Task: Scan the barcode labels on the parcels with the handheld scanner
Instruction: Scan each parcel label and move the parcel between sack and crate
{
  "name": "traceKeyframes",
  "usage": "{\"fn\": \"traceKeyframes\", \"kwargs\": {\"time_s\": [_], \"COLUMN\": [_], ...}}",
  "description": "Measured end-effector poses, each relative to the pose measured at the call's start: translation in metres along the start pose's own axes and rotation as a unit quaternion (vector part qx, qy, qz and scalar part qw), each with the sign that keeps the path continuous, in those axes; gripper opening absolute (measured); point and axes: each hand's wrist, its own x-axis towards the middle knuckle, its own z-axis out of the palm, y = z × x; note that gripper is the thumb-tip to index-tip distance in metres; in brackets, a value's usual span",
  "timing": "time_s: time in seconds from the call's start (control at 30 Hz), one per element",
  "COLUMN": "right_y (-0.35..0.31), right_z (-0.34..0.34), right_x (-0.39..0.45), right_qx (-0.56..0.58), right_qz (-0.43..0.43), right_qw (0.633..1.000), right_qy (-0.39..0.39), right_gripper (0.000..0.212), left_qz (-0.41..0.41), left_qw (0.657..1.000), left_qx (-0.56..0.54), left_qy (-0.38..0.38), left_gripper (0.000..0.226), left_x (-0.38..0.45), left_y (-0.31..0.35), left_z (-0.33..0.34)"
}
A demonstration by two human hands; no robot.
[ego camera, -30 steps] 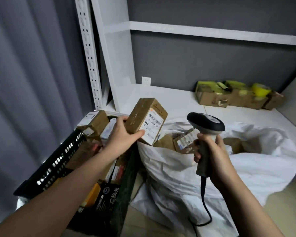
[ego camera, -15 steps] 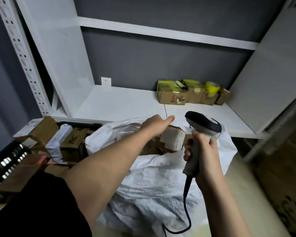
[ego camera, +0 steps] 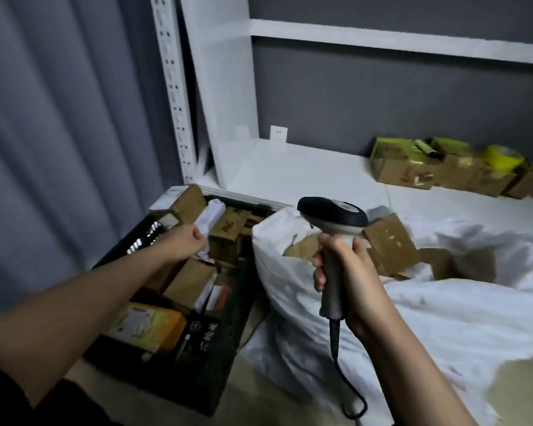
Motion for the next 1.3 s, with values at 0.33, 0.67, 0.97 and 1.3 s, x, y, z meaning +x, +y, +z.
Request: {"fn": "traceKeyframes", "kwargs": {"time_s": [0.33,0.67,0.97,1.3], "right_y": [0.092,0.136,0.14,0.139], "right_z": [0.113,0.143,0.132,0.13], "right_x": [0.044,0.07,0.095,0.1], "right_qx": [-0.044,-0.032,-0.029,-0.018], "right_qz": [0.093,0.123,0.112,0.097], "right_qw": [0.991,0.991,0.993,0.995], "right_qy": [-0.082,-0.044,-0.015,-0.015], "right_gripper": [0.02,0.016,0.016,0.02], "left_qz": [-0.136,-0.1,-0.186,-0.188], "left_qw": [0.962,0.982,0.978,0.905], "left_qx": [0.217,-0.009,-0.056,-0.274], "left_qy": [-0.099,0.161,0.075,0.268], "left_gripper": [0.09,0.113,0.125,0.086], "left_x": [0.004,0.096,0.189,0.191], "left_y": [-0.157,-0.141,-0.126,-0.107], "left_z": [0.032,0.019,0.003,0.002]}}
